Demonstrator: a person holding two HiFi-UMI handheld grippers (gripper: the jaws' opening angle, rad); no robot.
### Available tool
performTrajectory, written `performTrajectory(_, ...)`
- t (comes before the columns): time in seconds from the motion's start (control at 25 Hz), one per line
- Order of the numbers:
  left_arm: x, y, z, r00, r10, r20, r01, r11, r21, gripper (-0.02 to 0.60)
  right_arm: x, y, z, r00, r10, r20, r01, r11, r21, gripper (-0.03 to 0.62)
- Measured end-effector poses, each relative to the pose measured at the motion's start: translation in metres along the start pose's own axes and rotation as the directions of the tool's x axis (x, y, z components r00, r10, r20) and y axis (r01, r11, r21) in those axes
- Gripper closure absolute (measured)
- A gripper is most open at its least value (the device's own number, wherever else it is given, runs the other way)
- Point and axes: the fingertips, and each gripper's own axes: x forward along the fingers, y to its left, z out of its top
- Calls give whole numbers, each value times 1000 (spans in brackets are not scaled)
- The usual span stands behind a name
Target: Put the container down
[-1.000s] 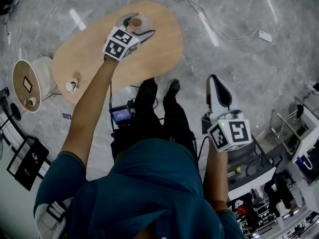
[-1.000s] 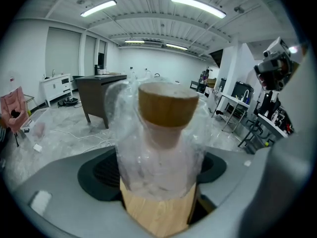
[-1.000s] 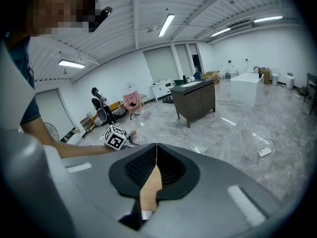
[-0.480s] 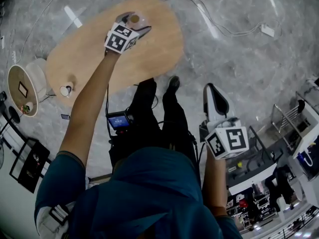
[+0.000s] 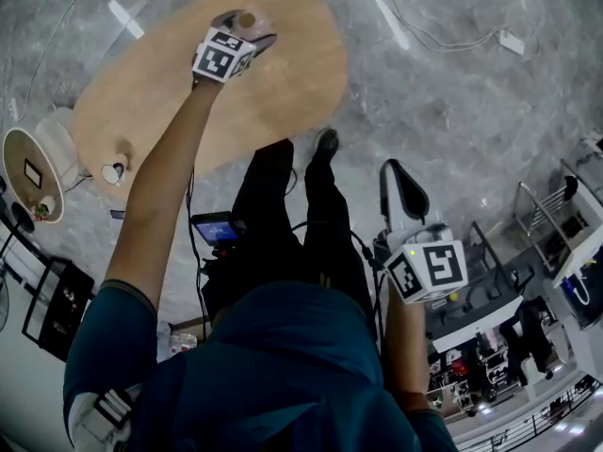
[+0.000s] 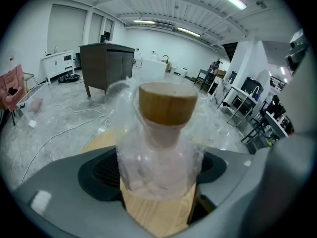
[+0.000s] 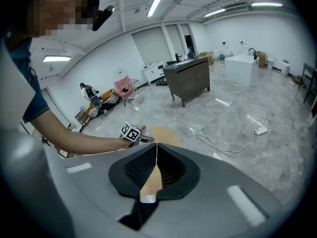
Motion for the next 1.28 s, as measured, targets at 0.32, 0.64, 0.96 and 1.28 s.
performTrajectory(0.32,31,9,-30,999,-7,-45,7,1000,2,189,14,-5,-16,999,-13,-46,14,1000,21,582)
performTrajectory(0.64,48,20,-49,997,5,-73,-5,1000,-2,189,25,-8,-22,997,-20,-72,22,999,36,582)
performTrajectory(0.96,51,26,-65,996,16,-89,-16,1000,-6,189,27,-5,-24,997,-17,-78,20,999,44,582)
performTrajectory(1.28,54,21,-71,994,38,-99,-21,985,170,186,28,-3,-22,997,-1,-75,3,999,38,582)
